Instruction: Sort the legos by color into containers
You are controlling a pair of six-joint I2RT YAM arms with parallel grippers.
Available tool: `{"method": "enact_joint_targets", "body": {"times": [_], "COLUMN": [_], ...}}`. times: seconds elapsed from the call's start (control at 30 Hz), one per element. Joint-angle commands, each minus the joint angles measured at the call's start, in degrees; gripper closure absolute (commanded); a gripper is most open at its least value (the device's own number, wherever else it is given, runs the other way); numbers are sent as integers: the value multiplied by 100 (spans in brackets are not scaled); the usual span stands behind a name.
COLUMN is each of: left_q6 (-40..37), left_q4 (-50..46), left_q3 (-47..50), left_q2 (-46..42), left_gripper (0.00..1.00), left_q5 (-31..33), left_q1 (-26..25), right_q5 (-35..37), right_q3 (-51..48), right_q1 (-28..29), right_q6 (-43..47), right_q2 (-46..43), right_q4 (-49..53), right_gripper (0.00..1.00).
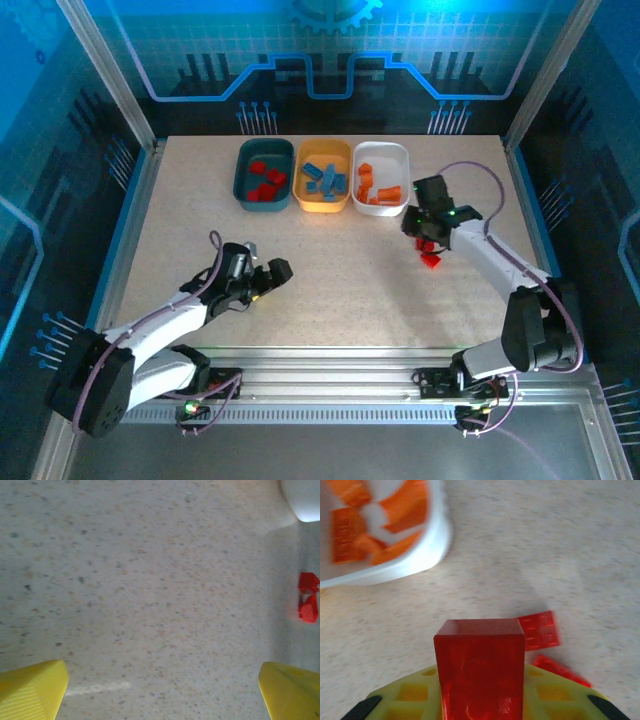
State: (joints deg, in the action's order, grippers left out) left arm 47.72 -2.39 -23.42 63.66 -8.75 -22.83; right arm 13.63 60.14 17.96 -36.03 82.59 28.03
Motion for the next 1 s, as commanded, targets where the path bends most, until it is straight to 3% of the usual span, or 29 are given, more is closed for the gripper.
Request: {"method": "enact_joint_targets", "body": {"times": [0.0, 0.13, 0.3, 0.57, 0.97], "left_q6": [94, 238, 245, 218, 105], "left_q4": [-386, -429, -674, -718, -725], "left_q3": [-5, 44, -40, -31, 42], "left_q2": [211, 266, 425, 569, 252], "left_gripper": [1, 1, 1, 1, 1], "left_q5": [136, 0, -185, -373, -433], "left_q1": [196, 572, 972, 1436, 1510], "right_q5": [91, 61, -238, -675, -1332], "right_q3": [293, 866, 1706, 3655, 6533], "right_q1": [660, 1382, 1824, 2164, 2217], "right_q6": [-103, -45, -4, 818, 1648], "right_q2": [21, 655, 1715, 3527, 5674], "right_q4": [-283, -483, -766, -816, -376], "right_gripper": [75, 75, 75, 75, 74]}}
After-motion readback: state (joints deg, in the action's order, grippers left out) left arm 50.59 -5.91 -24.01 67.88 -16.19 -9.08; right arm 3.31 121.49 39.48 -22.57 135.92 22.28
